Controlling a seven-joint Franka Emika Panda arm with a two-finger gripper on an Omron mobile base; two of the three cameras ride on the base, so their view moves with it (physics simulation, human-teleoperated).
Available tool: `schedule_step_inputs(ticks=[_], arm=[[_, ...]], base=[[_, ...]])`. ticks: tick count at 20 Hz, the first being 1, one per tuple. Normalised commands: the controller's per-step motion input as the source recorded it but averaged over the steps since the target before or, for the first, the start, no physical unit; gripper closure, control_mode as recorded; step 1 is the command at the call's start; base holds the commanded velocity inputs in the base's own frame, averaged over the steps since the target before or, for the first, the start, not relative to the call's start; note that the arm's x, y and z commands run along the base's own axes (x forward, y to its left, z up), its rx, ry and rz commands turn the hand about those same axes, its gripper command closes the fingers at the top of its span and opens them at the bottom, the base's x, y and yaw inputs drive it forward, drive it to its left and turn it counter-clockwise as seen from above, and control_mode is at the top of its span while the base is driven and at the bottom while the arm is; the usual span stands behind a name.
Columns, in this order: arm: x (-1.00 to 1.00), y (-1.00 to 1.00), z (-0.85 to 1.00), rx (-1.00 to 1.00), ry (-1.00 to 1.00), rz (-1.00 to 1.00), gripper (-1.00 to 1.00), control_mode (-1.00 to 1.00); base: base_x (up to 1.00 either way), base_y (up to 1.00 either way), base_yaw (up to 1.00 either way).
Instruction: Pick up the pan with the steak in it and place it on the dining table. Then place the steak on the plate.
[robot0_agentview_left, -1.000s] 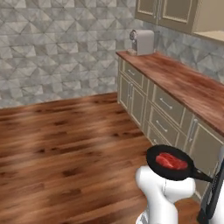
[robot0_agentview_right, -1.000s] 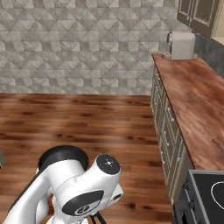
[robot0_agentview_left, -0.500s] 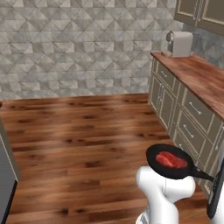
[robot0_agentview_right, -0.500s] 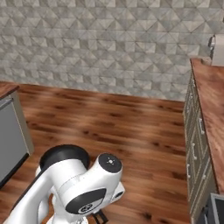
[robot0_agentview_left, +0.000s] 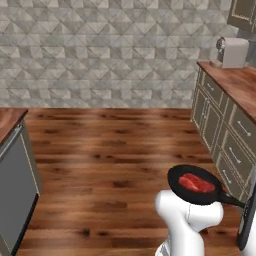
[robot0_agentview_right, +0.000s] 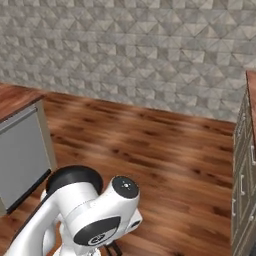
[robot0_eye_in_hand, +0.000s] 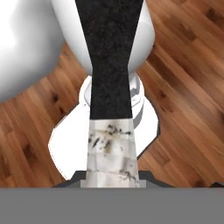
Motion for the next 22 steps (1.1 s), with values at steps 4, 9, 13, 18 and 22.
schedule_step_inputs(ticks=[4,9,13,18,22], arm=[[0.00,0.00,0.00,0.00,0.00,0.00,1.00,1.00],[0.00,0.00,0.00,0.00,0.00,0.00,1.00,1.00],[0.00,0.00,0.00,0.00,0.00,0.00,1.00,1.00],[0.00,0.00,0.00,0.00,0.00,0.00,1.00,1.00],[0.00,0.00,0.00,0.00,0.00,0.00,1.00,1.00]], base=[[-0.06,0.00,0.50],[-0.06,0.00,0.50],[-0.06,0.00,0.50],[-0.04,0.00,0.43],[-0.04,0.00,0.47]])
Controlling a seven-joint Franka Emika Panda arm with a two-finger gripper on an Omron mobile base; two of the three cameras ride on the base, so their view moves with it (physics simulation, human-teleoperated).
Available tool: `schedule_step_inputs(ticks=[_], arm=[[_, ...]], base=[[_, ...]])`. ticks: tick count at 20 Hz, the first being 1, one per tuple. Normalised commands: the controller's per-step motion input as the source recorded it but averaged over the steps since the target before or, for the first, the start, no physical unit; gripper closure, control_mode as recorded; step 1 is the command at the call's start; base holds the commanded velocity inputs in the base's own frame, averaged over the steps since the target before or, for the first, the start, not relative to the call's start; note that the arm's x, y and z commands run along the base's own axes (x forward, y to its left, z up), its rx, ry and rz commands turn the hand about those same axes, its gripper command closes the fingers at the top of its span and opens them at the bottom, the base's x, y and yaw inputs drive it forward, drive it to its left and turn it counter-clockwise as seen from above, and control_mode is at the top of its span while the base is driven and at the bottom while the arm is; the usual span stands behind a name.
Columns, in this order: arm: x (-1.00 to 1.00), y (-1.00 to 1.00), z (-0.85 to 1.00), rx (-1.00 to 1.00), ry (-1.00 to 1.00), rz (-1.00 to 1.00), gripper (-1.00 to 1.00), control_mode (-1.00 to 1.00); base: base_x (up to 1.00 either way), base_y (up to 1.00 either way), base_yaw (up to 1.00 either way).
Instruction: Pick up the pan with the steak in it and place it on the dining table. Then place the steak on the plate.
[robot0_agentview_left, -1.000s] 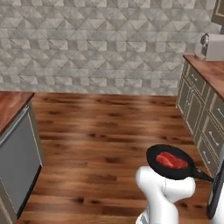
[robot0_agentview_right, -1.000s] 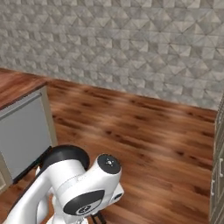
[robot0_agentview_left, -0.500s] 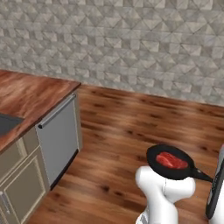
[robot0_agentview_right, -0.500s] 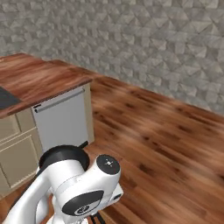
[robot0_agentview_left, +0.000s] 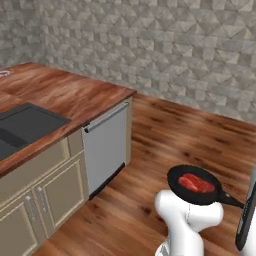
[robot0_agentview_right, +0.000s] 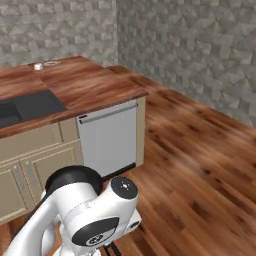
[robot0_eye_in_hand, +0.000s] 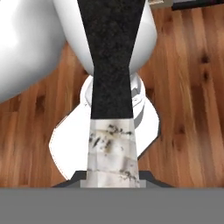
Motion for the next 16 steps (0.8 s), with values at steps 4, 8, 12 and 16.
schedule_step_inputs(ticks=[4,8,12,16], arm=[[0.00,0.00,0.00,0.00,0.00,0.00,1.00,1.00],[0.00,0.00,0.00,0.00,0.00,0.00,1.00,1.00],[0.00,0.00,0.00,0.00,0.00,0.00,1.00,1.00],[0.00,0.00,0.00,0.00,0.00,0.00,1.00,1.00]], base=[[-0.06,0.00,0.50],[-0.06,0.00,0.50],[-0.06,0.00,0.50],[-0.07,0.00,0.50]])
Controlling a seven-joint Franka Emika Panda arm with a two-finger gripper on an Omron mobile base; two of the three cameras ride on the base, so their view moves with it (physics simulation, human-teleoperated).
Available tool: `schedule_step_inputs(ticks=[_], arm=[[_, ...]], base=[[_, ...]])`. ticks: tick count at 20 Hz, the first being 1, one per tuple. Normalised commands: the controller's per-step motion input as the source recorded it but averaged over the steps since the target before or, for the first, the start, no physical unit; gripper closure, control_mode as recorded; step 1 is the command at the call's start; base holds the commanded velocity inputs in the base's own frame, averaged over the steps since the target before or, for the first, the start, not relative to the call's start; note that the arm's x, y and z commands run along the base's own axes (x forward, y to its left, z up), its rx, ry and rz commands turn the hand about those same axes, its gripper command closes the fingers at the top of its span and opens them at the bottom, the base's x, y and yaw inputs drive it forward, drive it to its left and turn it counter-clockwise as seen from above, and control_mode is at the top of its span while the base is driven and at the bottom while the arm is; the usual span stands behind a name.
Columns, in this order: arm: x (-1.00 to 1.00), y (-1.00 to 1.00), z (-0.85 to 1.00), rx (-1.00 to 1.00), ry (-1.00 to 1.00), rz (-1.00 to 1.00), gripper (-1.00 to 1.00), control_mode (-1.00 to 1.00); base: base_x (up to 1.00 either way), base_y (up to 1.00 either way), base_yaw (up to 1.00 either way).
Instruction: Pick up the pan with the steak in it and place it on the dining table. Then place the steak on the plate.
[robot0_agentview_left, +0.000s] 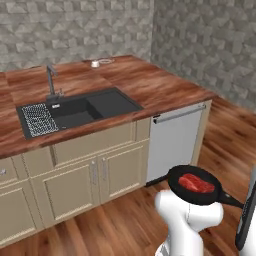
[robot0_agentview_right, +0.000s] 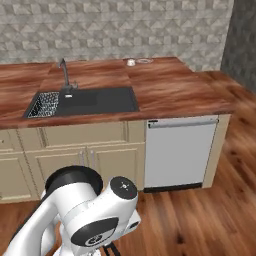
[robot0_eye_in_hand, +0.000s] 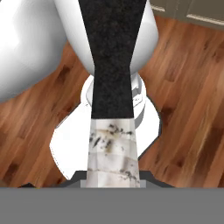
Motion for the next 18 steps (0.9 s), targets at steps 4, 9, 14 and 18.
schedule_step_inputs(ticks=[4,9,14,18], arm=[[0.00,0.00,0.00,0.00,0.00,0.00,1.00,1.00],[0.00,0.00,0.00,0.00,0.00,0.00,1.00,1.00],[0.00,0.00,0.00,0.00,0.00,0.00,1.00,1.00],[0.00,0.00,0.00,0.00,0.00,0.00,1.00,1.00]], base=[[-0.07,0.00,0.50],[-0.06,0.00,0.50],[-0.02,-0.01,0.18],[-0.01,-0.45,0.00]])
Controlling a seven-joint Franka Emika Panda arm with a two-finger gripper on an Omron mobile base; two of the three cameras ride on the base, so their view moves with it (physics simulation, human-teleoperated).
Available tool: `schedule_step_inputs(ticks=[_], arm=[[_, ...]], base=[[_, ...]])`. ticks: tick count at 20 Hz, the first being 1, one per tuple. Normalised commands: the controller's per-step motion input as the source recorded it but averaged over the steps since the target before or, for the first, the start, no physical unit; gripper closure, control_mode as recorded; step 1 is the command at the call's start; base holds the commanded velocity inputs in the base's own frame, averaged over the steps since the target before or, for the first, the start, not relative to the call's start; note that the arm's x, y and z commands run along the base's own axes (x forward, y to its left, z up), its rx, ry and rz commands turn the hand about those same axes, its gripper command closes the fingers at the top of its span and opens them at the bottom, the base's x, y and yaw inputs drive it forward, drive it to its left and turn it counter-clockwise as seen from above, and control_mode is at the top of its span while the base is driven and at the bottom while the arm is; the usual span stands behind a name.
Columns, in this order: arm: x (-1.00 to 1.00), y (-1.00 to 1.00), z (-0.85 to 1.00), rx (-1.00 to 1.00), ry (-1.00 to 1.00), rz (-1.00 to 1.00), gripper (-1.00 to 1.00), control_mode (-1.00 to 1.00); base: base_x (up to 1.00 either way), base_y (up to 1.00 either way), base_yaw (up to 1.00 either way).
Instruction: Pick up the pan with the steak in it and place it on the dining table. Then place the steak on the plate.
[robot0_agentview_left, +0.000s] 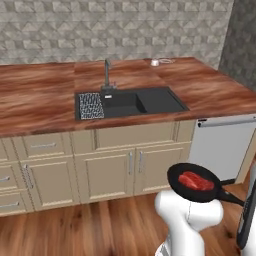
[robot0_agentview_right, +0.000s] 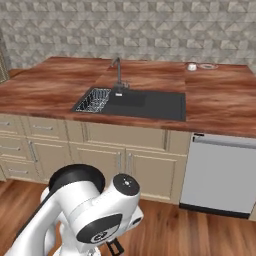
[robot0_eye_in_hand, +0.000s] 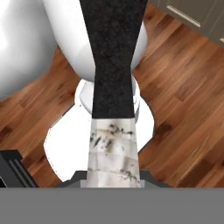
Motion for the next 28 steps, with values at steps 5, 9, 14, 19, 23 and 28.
schedule_step_inputs(ticks=[5,9,14,19,23,28], arm=[[0.00,0.00,0.00,0.00,0.00,0.00,1.00,1.00],[0.00,0.00,0.00,0.00,0.00,0.00,1.00,1.00],[0.00,0.00,0.00,0.00,0.00,0.00,1.00,1.00],[0.00,0.00,0.00,0.00,0.00,0.00,1.00,1.00],[0.00,0.00,0.00,0.00,0.00,0.00,1.00,1.00],[0.00,0.00,0.00,0.00,0.00,0.00,1.00,1.00]], base=[[0.05,-0.90,0.02],[0.08,-0.97,0.03],[0.10,-0.99,0.02],[0.11,-1.00,0.01],[0.11,-1.00,0.01],[0.12,-0.99,0.01]])
